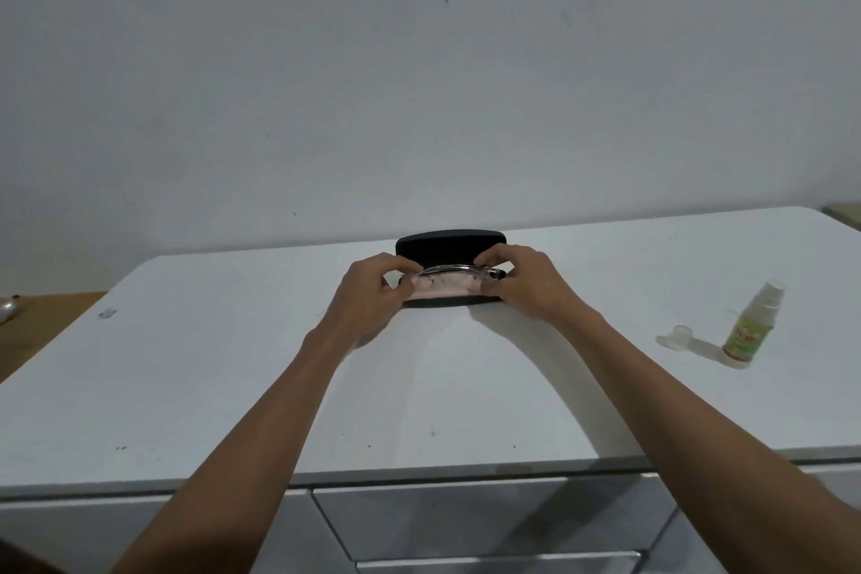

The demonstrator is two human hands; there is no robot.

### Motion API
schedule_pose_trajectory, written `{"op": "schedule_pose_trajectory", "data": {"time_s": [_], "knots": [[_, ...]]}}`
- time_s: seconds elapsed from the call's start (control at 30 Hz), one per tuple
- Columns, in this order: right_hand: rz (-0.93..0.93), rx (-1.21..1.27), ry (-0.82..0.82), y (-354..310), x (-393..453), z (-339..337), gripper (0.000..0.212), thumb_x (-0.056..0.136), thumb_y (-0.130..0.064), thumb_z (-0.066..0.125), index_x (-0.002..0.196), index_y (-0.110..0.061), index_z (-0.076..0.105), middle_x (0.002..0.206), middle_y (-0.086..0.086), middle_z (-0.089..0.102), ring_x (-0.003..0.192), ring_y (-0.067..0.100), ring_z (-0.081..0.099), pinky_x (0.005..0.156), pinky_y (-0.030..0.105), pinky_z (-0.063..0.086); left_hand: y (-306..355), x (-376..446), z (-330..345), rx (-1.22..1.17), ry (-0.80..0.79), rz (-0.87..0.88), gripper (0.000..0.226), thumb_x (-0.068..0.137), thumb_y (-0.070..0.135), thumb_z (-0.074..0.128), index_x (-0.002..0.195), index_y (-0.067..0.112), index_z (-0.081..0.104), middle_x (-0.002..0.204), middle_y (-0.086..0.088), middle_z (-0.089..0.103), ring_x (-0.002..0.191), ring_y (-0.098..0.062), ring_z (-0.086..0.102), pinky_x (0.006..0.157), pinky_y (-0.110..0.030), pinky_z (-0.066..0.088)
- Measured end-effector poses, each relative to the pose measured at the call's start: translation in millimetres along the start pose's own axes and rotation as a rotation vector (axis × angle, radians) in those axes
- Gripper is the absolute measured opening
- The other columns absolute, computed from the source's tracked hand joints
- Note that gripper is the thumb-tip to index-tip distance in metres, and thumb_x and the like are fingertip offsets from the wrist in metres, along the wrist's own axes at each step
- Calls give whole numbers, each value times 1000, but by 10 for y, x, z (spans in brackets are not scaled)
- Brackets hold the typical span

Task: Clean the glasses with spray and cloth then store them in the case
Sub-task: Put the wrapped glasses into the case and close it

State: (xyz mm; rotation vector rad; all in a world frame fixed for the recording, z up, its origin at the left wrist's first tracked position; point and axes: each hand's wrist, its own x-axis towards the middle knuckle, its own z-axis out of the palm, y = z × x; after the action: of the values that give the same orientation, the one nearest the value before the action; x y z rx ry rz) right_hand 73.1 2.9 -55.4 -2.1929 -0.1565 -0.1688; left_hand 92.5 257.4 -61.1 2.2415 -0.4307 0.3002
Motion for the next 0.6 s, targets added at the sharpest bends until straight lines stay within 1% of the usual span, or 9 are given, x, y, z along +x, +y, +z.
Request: {"op": "schedule_pose_trajectory", "data": {"time_s": [0.03, 0.1, 0.17, 0.27, 0.33, 0.37, 0.47, 0.53, 0.6], "knots": [[-11, 2, 24, 6, -2, 5, 27, 86, -20, 80, 112, -22, 73, 111, -10, 70, 79, -4, 56, 70, 15, 41, 1, -3, -3, 3, 7, 0, 14, 90, 24, 72, 99, 35, 76, 105, 19, 73, 57, -10, 54, 72, -26, 50], [-21, 3, 60, 19, -2, 28, 21, 87, -19, 79, 107, -22, 75, 106, -9, 73, 81, -4, 57, 71, 17, 41, 3, 1, -1, 12, 13, 3, 16, 88, 22, 75, 94, 36, 77, 103, 18, 73, 55, -10, 55, 70, -26, 50], [-20, -14, 82, 33, 10, 67, 18, 85, -16, 79, 101, -22, 76, 104, -9, 74, 83, -1, 60, 73, 21, 43, -4, 22, 17, 15, 28, -10, 15, 85, 21, 78, 89, 36, 77, 99, 18, 73, 54, -12, 56, 68, -29, 50], [0, -47, 125, 20, 35, 113, 19, 81, -17, 82, 97, -25, 75, 99, -8, 73, 95, 13, 67, 80, 32, 53, 3, 71, 30, 35, 45, -33, 14, 82, 24, 81, 85, 37, 76, 93, 18, 73, 57, -14, 58, 71, -34, 52], [8, -97, 133, -1, 48, 128, 20, 81, -19, 83, 97, -25, 74, 100, -6, 72, 98, 17, 67, 85, 38, 55, 16, 91, 38, 86, 54, -26, 12, 81, 28, 82, 85, 36, 74, 92, 17, 72, 60, -12, 58, 71, -35, 52], [7, -126, 134, -15, 50, 133, 20, 81, -21, 82, 99, -25, 73, 102, -6, 71, 99, 17, 66, 86, 39, 55, 25, 93, 42, 118, 59, -17, 10, 82, 29, 81, 85, 35, 74, 91, 17, 71, 61, -10, 58, 70, -34, 51], [-14, -232, 156, -50, 31, 146, 16, 84, -26, 80, 99, -26, 73, 104, -4, 66, 95, 19, 62, 77, 36, 51, 49, 71, 71, 193, 96, 5, 6, 84, 34, 78, 85, 33, 72, 90, 13, 68, 63, -7, 53, 68, -33, 48], [-39, -264, 182, -69, -10, 142, 8, 86, -28, 76, 93, -27, 72, 102, -4, 63, 89, 19, 60, 68, 32, 43, 60, 26, 92, 225, 152, 47, 5, 88, 36, 74, 90, 33, 71, 92, 12, 66, 66, -5, 51, 69, -33, 48], [-64, -262, 211, -74, -63, 119, 2, 88, -30, 73, 87, -29, 71, 96, -7, 63, 83, 16, 58, 62, 30, 39, 64, -34, 81, 213, 208, 116, 8, 90, 34, 74, 97, 30, 71, 95, 14, 63, 67, -1, 51, 67, -28, 47]]}}
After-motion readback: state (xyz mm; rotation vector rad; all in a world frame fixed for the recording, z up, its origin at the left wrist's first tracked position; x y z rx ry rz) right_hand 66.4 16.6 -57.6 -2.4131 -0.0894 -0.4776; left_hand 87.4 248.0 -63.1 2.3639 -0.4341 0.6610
